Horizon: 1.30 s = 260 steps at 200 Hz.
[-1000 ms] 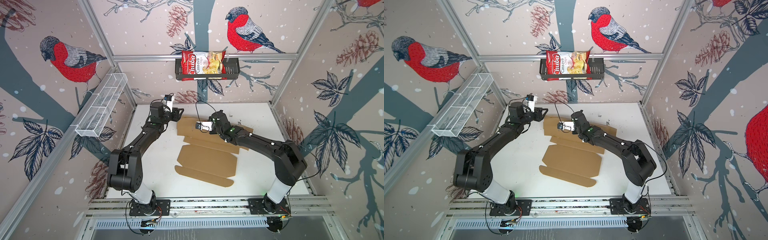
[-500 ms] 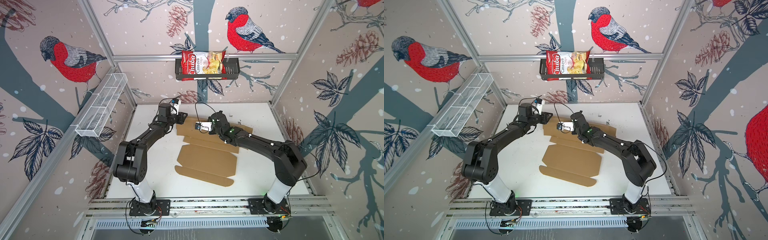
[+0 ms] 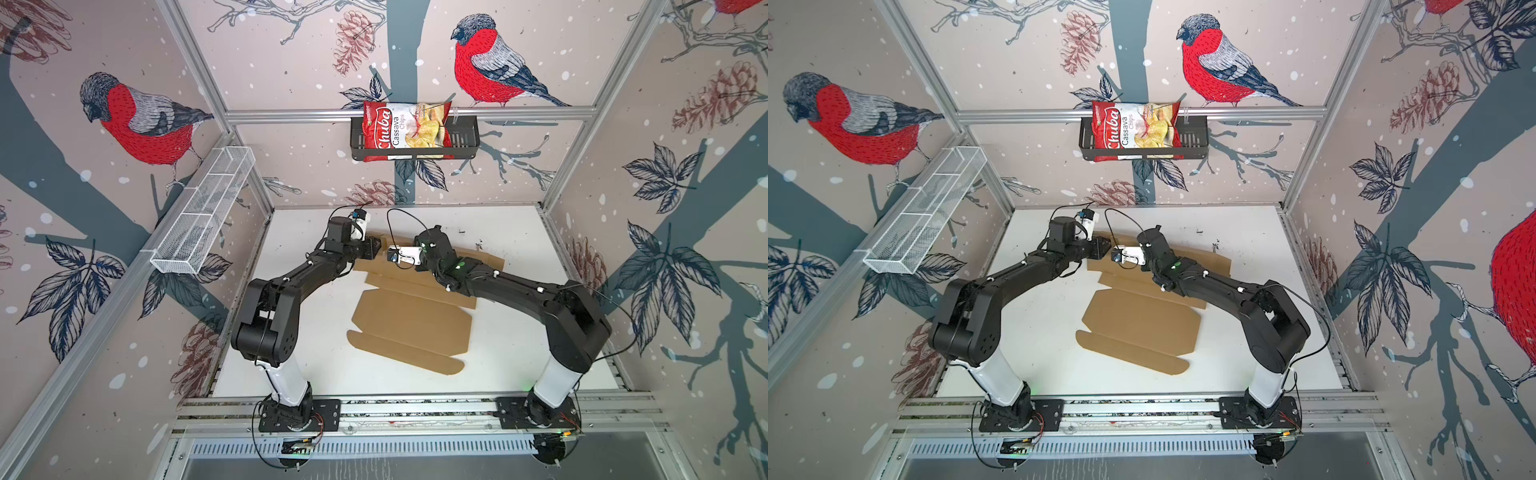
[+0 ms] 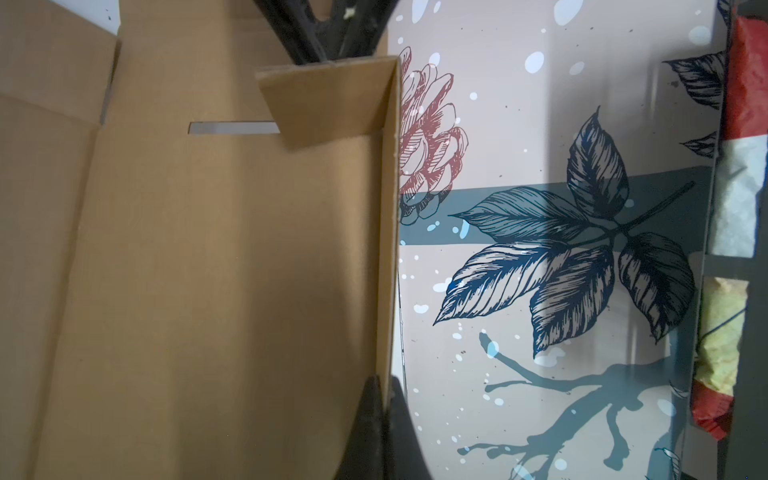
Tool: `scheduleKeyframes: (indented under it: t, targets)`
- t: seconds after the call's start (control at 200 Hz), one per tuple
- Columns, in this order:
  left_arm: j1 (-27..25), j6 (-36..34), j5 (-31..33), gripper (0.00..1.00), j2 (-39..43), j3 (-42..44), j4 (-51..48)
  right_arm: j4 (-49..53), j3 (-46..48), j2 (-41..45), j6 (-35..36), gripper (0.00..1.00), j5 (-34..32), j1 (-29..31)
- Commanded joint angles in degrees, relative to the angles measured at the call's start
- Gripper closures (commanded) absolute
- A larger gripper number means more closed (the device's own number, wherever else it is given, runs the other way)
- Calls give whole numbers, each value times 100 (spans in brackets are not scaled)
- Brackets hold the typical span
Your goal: Fold the paper box
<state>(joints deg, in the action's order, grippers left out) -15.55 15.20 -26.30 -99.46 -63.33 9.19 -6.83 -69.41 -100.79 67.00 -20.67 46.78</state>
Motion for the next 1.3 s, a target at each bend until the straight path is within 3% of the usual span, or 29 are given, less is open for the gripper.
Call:
scheduleKeyframes:
  t: [0.0, 0.275, 0.49, 0.62, 0.765, 0.851, 1.121, 1.296]
  targets:
    - [-34, 227, -344, 72, 58, 65, 482, -474, 148, -123, -90, 100, -258, 99]
    - [144, -293, 146, 70, 554, 218, -253, -1056, 526, -6, 93, 100, -328, -42]
    - [711, -578, 179, 66, 1106, 297, -652, -1173, 752, 199, 284, 100, -168, -155]
    - [1080, -890, 401, 58, 1258, 447, -629, -1181, 780, 312, 310, 100, -44, -152]
    - [1186, -1383, -181, 43, 806, 482, -381, -1125, 756, 349, 354, 100, 80, -161]
    - [1252, -1718, -666, 38, 366, 89, -821, -1051, 731, 383, 357, 100, 141, -162]
    - [1371, -2377, -1148, 37, -389, -456, -1133, -950, 736, 473, 323, 100, 263, -170]
    - [1374, -2617, -1623, 42, -775, -662, -1121, -892, 709, 449, 308, 100, 295, -200]
